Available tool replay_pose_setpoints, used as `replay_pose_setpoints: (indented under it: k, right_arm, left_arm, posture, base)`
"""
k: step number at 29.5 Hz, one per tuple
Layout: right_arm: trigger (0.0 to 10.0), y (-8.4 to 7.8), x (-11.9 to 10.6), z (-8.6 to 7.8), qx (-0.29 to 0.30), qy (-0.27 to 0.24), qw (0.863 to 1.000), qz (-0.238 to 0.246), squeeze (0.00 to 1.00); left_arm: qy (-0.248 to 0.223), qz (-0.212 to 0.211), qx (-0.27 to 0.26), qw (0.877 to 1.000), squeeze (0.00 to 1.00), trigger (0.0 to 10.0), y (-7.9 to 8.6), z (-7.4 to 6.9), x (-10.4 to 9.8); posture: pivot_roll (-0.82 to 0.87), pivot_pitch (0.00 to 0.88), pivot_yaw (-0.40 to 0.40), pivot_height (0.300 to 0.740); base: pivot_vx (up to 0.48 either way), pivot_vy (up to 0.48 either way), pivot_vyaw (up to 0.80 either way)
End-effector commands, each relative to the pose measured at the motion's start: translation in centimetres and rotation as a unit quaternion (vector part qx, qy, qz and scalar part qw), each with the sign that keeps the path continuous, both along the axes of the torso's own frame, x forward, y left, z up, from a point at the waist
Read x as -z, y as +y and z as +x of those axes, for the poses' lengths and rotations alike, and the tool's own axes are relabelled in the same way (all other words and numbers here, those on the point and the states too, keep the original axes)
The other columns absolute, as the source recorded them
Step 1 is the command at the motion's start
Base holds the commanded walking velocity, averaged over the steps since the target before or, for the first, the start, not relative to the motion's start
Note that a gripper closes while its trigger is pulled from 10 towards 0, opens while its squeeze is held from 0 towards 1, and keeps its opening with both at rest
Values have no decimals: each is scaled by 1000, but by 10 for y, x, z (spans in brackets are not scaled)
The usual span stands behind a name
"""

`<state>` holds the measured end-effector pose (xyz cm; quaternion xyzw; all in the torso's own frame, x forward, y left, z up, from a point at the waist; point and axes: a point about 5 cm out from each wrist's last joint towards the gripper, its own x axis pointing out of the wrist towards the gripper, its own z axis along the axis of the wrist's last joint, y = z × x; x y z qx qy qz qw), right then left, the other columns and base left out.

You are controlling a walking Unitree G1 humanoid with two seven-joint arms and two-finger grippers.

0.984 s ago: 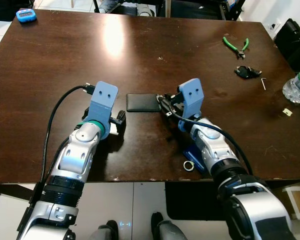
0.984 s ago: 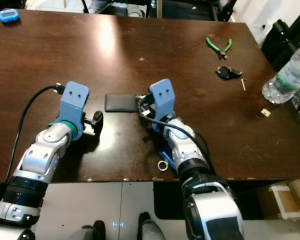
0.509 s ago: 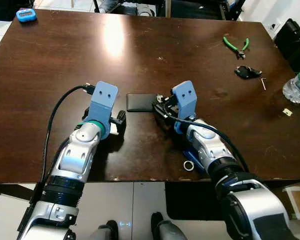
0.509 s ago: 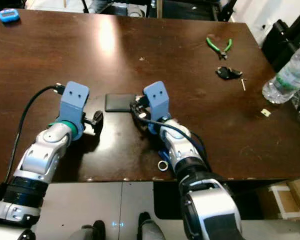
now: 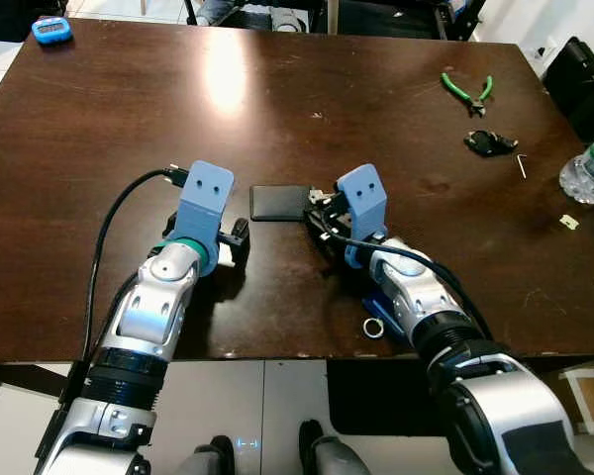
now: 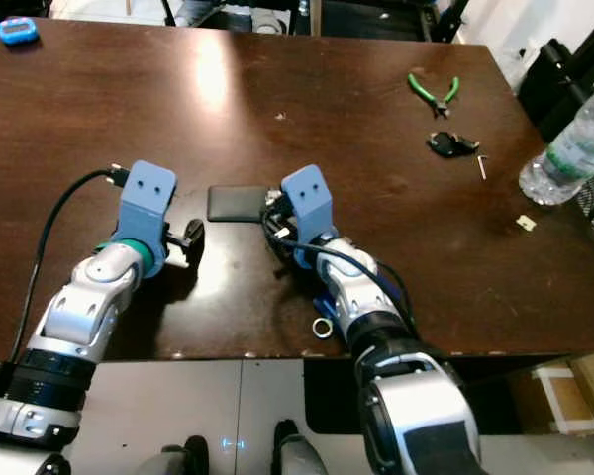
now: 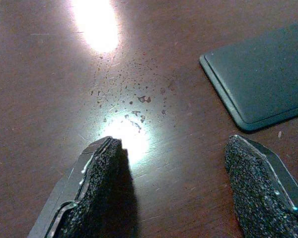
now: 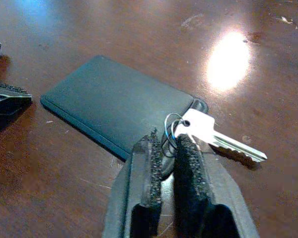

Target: Hang keys on a hook

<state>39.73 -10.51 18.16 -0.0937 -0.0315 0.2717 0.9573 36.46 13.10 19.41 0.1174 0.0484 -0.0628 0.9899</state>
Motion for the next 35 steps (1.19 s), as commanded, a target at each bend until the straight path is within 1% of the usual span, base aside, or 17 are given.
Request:
replay_pose_setpoints:
  k: [1,2,12,17,20,22,23,24,26,27,29,32,33,35]
  right_arm:
    - [314,-1,4,0,3,6,1000,-8,0]
    - [0,-1,4,0,4,6,1000,-8,0]
    - [0,-3,3,1,11,4,1000,-6,0]
    - [0,-4,0,1,18,0,1000,3,0]
    - [0,-5,-10,3,19,-19,999,33,0]
    - [0,-2,-33,3,6,-56,994,97,0]
    - [3451,-3,-44,3,0,-71,989,127,0]
    - [3451,-3,-52,2,-4,-82,985,152,0]
    - [3451,-3,-53,2,-4,-83,985,154,0]
    - [10000,-5,-59,1,-2,-96,982,162,0]
    - [10000,-11,-70,-4,5,-119,977,179,0]
    - [10000,-14,-74,-6,9,-130,974,184,0]
    - [10000,-18,-75,-8,15,-136,974,183,0]
    - [10000,-22,-76,-11,20,-142,973,183,0]
  left_arm:
    - [14,-3,2,1000,0,10000,-2,-2,7]
    - [14,-3,2,1000,0,10000,-2,-2,7]
    - [15,-3,2,1000,0,10000,-2,-1,7]
    - [15,-2,1,1000,0,10000,-2,-1,7]
    - [16,-2,1,1000,0,10000,-2,-1,8]
    - [15,-3,0,1000,0,10000,0,-1,8]
    - [11,-4,-2,1000,0,10000,1,-1,7]
    - [8,-5,-3,1000,0,10000,1,-1,6]
    - [7,-5,-4,1000,0,10000,1,-1,6]
    - [2,-15,-3,1000,0,10000,2,-3,3]
    - [-15,-41,1,999,0,10000,3,-7,-6]
    - [-25,-51,5,998,0,10000,3,-10,-11]
    - [-37,-52,10,998,0,10000,3,-12,-17]
    - [-50,-53,14,997,0,10000,2,-16,-23]
  posture:
    - [-108,274,14,740]
    - [-108,274,14,740]
    - [-108,274,14,740]
    - [-108,274,14,740]
    - [-105,268,14,740]
    - [-106,253,13,740]
    - [-107,248,14,740]
    - [-107,248,14,740]
    - [-107,248,14,740]
    - [-122,225,18,740]
    - [-127,217,18,740]
    - [-127,217,18,740]
    - [-138,192,23,740]
    - [-138,192,23,740]
  base:
    - [0,0,0]
    - [0,0,0]
    - [0,0,0]
    - [0,0,0]
    - [0,0,0]
    - [0,0,0]
    - [0,0,0]
    - [0,0,0]
    - [0,0,0]
    - [0,0,0]
    - [0,0,0]
    - [0,0,0]
    - [0,0,0]
    - [0,0,0]
